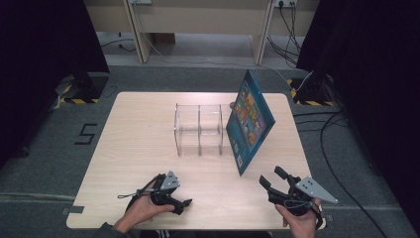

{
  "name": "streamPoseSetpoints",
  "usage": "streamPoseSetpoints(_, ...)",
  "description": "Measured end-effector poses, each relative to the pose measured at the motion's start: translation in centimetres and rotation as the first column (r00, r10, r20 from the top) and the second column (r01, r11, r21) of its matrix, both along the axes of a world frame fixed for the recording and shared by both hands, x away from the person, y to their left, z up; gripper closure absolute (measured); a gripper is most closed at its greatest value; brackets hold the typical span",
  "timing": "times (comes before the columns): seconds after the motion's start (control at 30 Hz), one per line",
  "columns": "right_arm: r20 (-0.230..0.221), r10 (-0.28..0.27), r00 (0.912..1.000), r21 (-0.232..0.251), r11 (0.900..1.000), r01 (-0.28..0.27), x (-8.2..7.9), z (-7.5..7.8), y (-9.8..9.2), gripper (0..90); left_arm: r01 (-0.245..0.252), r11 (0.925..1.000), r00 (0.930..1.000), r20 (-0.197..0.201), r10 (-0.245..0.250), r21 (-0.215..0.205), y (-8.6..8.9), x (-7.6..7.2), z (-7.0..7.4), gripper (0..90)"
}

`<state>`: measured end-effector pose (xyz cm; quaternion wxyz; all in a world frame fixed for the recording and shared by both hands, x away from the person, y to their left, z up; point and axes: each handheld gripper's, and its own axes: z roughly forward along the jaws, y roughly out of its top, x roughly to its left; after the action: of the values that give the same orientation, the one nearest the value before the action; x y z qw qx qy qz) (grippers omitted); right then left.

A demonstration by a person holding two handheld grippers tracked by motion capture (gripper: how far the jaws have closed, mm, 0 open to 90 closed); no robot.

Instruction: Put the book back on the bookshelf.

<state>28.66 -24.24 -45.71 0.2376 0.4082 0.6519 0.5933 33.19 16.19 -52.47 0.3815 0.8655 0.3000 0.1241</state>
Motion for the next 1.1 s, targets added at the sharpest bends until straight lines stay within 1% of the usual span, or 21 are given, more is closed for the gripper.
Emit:
streamPoseSetpoints(0.2, -0.018, 0.007, 0.9998, -0.005, 1.0, -0.007, -0.5, -0.2, -0.3, 29.2, 0.0, 1.0, 1.0, 0.001, 0.0, -0.001, 0.0, 0.0, 0.0, 2.6)
streamPoseSetpoints(0.33, -0.042, 0.018, 0.999, -0.016, 1.0, -0.019, -0.8, -0.6, -0.4, 28.4, -0.001, 1.0, 1.0, 0.001, 0.001, -0.001, 0.0, 0.0, 0.0, 2.6)
streamPoseSetpoints(0.4, -0.054, 0.026, 0.9982, -0.03, 0.999, -0.027, -0.9, -0.7, -0.4, 27.6, 0.0, 1.0, 1.0, 0.001, 0.0, -0.001, 0.0, 0.0, 0.0, 2.6)
streamPoseSetpoints(0.5, -0.072, 0.036, 0.9968, -0.035, 0.999, -0.039, -1.0, -1.0, -0.4, 26.1, -0.001, 1.0, 1.0, 0.001, 0.001, -0.001, 0.0, -0.1, 0.0, 2.6)
streamPoseSetpoints(0.57, -0.093, 0.045, 0.9946, -0.035, 0.998, -0.049, -1.1, -1.2, -0.4, 23.5, 0.0, 1.0, 1.0, 0.001, 0.0, -0.001, 0.0, -0.1, 0.0, 2.6)
streamPoseSetpoints(0.63, -0.115, 0.059, 0.9916, -0.053, 0.996, -0.065, -1.1, -1.5, -0.3, 20.8, 0.0, 1.0, 1.0, 0.001, 0.0, -0.001, 0.0, -0.1, 0.0, 2.6)
streamPoseSetpoints(0.73, -0.161, 0.078, 0.9839, -0.096, 0.991, -0.094, -1.3, -2.1, -0.1, 18.1, 0.0, 1.0, 1.0, 0.001, 0.0, -0.001, 0.0, -0.1, 0.0, 2.6)
streamPoseSetpoints(0.8, -0.176, 0.084, 0.9809, -0.119, 0.987, -0.106, -1.4, -2.3, -0.1, 18.6, 0.0, 1.0, 1.0, 0.001, 0.0, -0.001, 0.0, -0.1, 0.0, 2.6)
streamPoseSetpoints(0.9, -0.203, 0.088, 0.9753, -0.165, 0.979, -0.122, -1.7, -2.5, 0.1, 18.7, 0.0, 1.0, 1.0, 0.001, 0.0, -0.001, 0.0, -0.1, 0.0, 2.6)
streamPoseSetpoints(1.0, -0.234, 0.093, 0.9678, -0.198, 0.97, -0.141, -1.9, -2.9, 0.1, 18.7, 0.0, 1.0, 1.0, 0.001, 0.0, -0.001, 0.0, -0.1, 0.0, 2.6)
streamPoseSetpoints(1.07, -0.261, 0.096, 0.9607, -0.222, 0.962, -0.156, -2.1, -3.1, 0.2, 18.9, 0.0, 1.0, 1.0, 0.001, 0.0, -0.001, 0.0, -0.1, 0.0, 2.6)
streamPoseSetpoints(1.1, -0.266, 0.096, 0.9591, -0.23, 0.96, -0.16, -2.1, -3.2, 0.2, 18.8, -0.001, 1.0, 1.0, 0.001, 0.001, 0.0, 0.0, -0.1, 0.0, 2.6)
